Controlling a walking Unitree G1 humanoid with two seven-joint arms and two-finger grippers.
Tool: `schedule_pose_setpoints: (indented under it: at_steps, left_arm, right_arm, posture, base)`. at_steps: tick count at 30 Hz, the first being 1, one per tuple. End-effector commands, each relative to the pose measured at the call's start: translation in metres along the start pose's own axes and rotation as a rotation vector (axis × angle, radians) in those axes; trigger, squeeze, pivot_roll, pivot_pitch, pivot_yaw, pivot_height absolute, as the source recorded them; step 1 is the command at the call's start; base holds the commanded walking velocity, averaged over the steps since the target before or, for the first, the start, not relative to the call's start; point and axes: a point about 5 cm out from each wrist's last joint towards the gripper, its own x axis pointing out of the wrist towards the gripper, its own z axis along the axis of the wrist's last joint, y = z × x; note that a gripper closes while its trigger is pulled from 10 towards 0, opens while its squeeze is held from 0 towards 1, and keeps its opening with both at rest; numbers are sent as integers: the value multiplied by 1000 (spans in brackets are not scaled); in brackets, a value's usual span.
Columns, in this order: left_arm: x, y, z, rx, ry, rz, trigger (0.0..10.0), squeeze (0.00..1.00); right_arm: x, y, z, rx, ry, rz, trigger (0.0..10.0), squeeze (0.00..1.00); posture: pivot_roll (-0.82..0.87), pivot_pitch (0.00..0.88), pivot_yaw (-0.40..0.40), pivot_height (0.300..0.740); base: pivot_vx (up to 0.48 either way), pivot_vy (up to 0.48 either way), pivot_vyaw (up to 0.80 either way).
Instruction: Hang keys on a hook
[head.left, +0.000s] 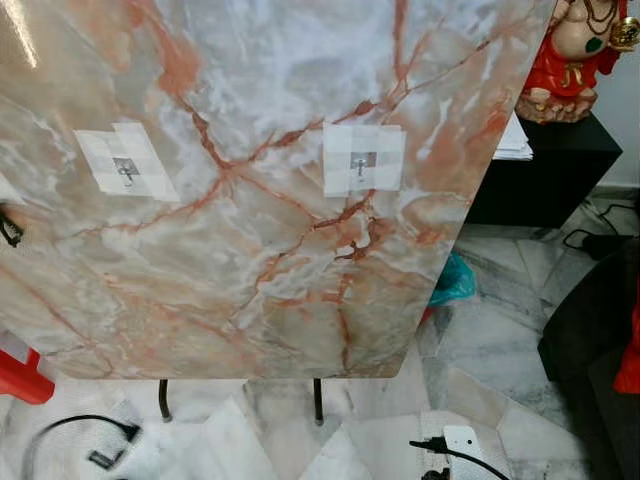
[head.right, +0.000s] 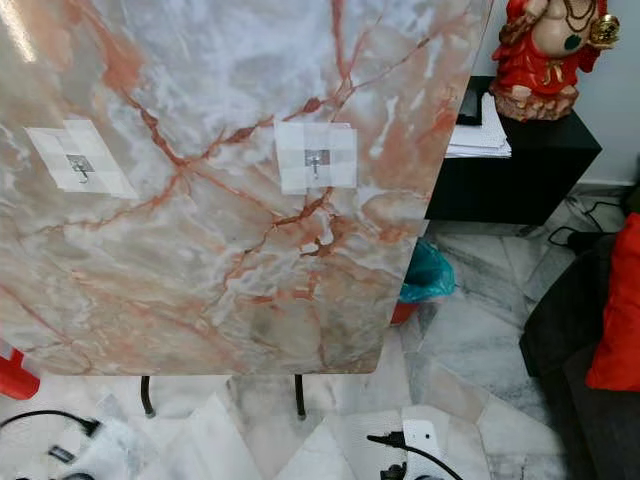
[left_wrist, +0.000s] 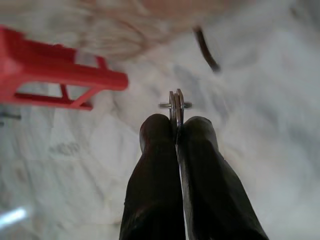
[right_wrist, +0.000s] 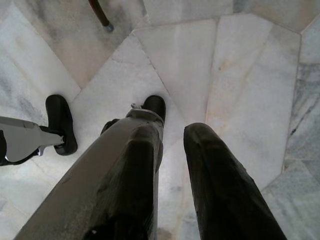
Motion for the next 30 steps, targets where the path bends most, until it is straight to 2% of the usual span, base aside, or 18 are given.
schedule_pose_setpoints:
  at_steps: [1,5,6,8,9,10,11,12,13,14,15,16,19,20,23,26,29,30]
  left_arm:
    - [-3,2,-9,-18,23,21,10000,0]
    - [-4,7,-2,-139,-4,69,10000,0]
    - [-7,8,10,-199,-78,78,10000,0]
    - [-11,10,27,-253,-180,86,10000,0]
    - [-18,12,49,-333,-312,78,10000,0]
    - [-18,12,49,-333,-312,78,10000,0]
    - [-28,15,73,-375,-464,63,10000,0]
    - [-33,16,82,-380,-523,56,10000,0]
    - [-33,16,82,-380,-523,56,10000,0]
    - [-38,18,93,-368,-586,60,10000,0]
    - [-38,18,93,-368,-586,60,10000,0]
    - [-41,19,98,-324,-604,81,10000,0]
    - [-44,21,98,-352,-595,98,10000,0]
    - [-52,27,102,-354,-632,131,10000,0]
    - [-60,35,110,-396,-683,156,10000,0]
    - [-68,45,132,-430,-781,172,10000,0]
    - [-77,40,163,-367,-896,113,10000,0]
    - [-77,38,165,-367,-895,102,10000,0]
  right_arm:
    - [0,-1,-4,-5,15,-3,10000,0]
    - [0,-1,-4,-6,15,-2,10000,0]
    - [0,-1,-4,-5,14,-2,10000,0]
    - [0,-1,-4,-6,15,-2,10000,0]
    - [0,-2,-4,-8,15,-3,10000,0]
    - [0,-2,-4,-8,15,-3,10000,0]
    - [-1,-2,-4,-11,16,-4,10000,0]
    - [-1,-2,-4,-13,16,-4,10000,0]
    - [-1,-2,-4,-13,16,-4,10000,0]
    - [-1,-2,-4,-17,16,-2,10000,0]
    - [-1,-2,-4,-17,16,-2,10000,0]
    - [-1,-2,-4,-26,17,0,10000,0]
    - [-1,-2,-4,-38,17,1,10000,0]
    - [-1,-2,-4,-30,15,0,10000,0]
    - [-1,-3,-3,-22,10,-3,10000,0]
    - [-1,-3,-2,-21,5,-4,10000,0]
    - [-1,-3,-1,2,-11,-6,10000,0]
    - [-1,-3,-1,1,-11,-7,10000,0]
  posture:
    - [5,105,-30,740]
    - [2,98,-25,740]
    - [2,95,-26,740]
    - [6,91,-26,740]
    - [10,87,-27,740]
    - [10,87,-27,740]
    - [12,85,-28,740]
    - [12,85,-28,740]
    - [12,85,-28,740]
    - [12,85,-28,740]
    - [12,85,-28,740]
    - [15,80,-30,740]
    - [15,80,-30,740]
    - [15,80,-30,740]
    - [14,86,-34,740]
    - [19,88,-40,740]
    - [19,88,-40,740]
    - [17,87,-38,740]
  base:
    - [0,0,0]
    - [0,0,0]
    - [0,0,0]
    - [0,0,0]
    - [0,0,0]
    - [0,0,0]
    - [0,0,0]
    - [0,0,0]
    - [0,0,0]
    - [0,0,0]
    - [0,0,0]
    - [0,0,0]
    - [0,0,0]
    - [0,0,0]
    - [0,0,0]
    - [0,0,0]
    - [0,0,0]
    - [0,0,0]
